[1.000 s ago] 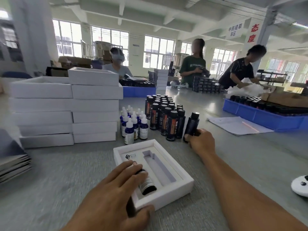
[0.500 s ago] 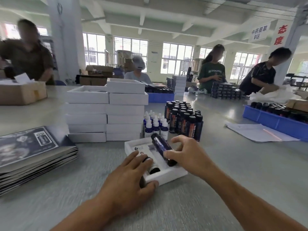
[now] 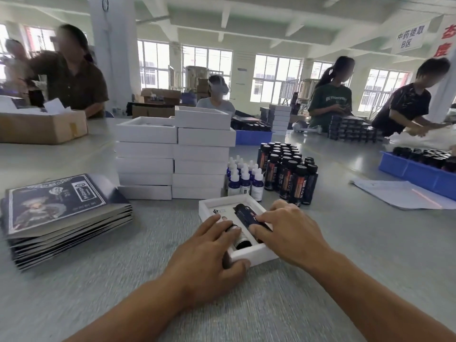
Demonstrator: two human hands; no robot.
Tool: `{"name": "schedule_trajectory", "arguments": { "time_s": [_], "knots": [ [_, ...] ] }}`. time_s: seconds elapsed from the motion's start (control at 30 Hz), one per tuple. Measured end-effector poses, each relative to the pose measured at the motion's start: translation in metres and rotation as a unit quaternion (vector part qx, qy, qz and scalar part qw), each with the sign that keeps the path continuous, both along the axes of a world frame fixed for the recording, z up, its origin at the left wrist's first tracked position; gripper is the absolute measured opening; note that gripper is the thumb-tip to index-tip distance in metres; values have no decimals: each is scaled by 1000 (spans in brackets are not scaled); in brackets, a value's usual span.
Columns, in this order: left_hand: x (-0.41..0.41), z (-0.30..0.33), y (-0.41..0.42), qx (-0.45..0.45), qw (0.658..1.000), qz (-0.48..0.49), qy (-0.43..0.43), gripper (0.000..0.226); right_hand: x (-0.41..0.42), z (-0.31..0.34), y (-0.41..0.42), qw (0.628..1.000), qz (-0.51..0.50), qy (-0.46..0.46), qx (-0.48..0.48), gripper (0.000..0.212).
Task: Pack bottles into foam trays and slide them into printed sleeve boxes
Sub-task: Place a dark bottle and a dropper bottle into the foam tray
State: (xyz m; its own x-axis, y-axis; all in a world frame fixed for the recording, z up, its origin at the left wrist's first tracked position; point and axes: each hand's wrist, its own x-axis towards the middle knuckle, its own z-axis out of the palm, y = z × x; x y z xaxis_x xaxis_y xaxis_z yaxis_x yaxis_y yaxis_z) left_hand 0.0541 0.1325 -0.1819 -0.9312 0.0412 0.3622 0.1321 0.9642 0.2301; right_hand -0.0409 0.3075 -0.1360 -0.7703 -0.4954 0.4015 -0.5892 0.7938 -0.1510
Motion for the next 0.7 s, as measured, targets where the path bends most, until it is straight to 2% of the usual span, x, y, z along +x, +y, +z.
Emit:
{"name": "schedule_trajectory", "arguments": {
  "time_s": [0.2,0.33,0.7],
  "knots": [
    [-1,0,0,5,1000,1,-4,83,0,0,-2,1000,9,-18,19,39],
    [-2,0,1,-1,1000,5,-14,83,-5,8,-3,997,-5,-68,41,37],
    [-1,-4,4,-25,999,20,-34,84,-3,-4,13,972,17,-220,-77,41]
  ]
}}
